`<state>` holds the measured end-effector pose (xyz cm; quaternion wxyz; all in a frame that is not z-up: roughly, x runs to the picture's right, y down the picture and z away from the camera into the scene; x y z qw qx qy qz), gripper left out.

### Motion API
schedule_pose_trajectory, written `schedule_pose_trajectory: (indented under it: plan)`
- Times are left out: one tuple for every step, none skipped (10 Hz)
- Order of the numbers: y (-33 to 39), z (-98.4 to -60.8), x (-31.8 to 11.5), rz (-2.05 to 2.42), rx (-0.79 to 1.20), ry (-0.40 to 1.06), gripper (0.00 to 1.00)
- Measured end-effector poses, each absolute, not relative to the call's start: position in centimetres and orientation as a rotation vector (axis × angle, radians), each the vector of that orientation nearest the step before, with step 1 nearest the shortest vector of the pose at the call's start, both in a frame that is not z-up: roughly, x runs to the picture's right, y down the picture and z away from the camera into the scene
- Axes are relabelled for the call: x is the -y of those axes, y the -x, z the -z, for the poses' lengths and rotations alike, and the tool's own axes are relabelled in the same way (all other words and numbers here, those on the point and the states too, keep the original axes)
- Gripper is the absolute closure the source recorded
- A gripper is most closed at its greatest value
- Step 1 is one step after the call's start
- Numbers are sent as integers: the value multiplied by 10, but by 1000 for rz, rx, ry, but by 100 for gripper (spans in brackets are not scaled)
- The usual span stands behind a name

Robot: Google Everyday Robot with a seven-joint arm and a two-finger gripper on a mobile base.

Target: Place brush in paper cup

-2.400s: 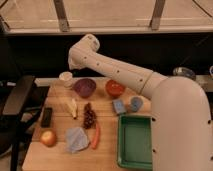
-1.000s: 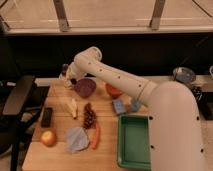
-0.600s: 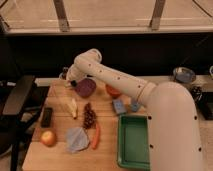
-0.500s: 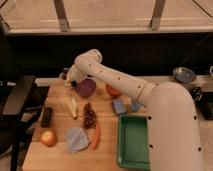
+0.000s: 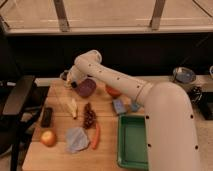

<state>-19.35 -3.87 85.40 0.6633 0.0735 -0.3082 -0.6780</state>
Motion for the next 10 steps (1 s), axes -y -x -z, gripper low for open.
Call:
schedule_pose_trajectory:
  plan:
    - [193, -855, 38, 1532, 698, -163, 38]
    - [193, -855, 38, 1532, 701, -160, 38]
    - [193, -856, 38, 1534, 701, -157, 38]
    - [193, -856, 39, 1536, 698, -155, 38]
    - [192, -854, 41, 1540, 690, -153, 38]
    - [188, -851, 43, 1540, 674, -148, 38]
    - [181, -848, 46, 1536, 655, -142, 38]
    - [174, -846, 49, 1529, 640, -137, 38]
    - [165, -843, 52, 1509, 624, -124, 38]
    - [165, -843, 52, 1508, 624, -123, 38]
